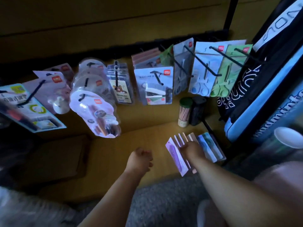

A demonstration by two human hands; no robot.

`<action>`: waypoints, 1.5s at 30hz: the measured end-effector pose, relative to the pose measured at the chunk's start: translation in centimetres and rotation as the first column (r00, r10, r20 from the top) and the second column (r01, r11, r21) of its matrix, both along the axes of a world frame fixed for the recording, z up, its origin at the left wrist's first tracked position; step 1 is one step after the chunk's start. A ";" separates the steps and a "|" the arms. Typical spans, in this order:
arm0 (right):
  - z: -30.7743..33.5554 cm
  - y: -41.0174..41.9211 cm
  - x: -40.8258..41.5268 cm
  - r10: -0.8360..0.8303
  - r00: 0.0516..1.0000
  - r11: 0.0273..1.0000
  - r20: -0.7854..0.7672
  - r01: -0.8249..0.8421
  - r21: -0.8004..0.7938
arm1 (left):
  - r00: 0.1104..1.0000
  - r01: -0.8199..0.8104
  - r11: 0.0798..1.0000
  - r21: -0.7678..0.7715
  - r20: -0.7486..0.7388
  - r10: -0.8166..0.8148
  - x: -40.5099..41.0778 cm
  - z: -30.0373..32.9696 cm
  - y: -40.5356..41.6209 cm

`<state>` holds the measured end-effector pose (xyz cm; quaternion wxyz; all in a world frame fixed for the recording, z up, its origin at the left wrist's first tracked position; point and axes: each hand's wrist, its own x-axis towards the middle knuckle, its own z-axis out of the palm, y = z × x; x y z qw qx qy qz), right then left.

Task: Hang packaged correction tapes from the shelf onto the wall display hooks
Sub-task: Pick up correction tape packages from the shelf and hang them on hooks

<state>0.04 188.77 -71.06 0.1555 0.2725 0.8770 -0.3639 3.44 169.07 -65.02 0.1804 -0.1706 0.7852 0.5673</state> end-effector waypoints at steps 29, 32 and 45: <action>-8.4 -1.4 -0.4 0.085 0.972 0.971 -0.218 -0.031 0.239 | 0.986 0.003 0.999 -0.035 0.164 0.002 -3.1 -9.0 0.7; -7.7 -1.8 0.0 0.075 0.947 0.995 -0.313 -0.050 0.085 | 0.988 0.045 0.990 -0.135 0.154 -0.024 -3.9 -10.5 0.8; -7.7 -2.3 0.4 -0.039 0.947 0.974 -0.320 -0.035 -0.222 | 0.930 -0.330 0.866 0.376 0.285 0.230 -3.6 -12.9 2.0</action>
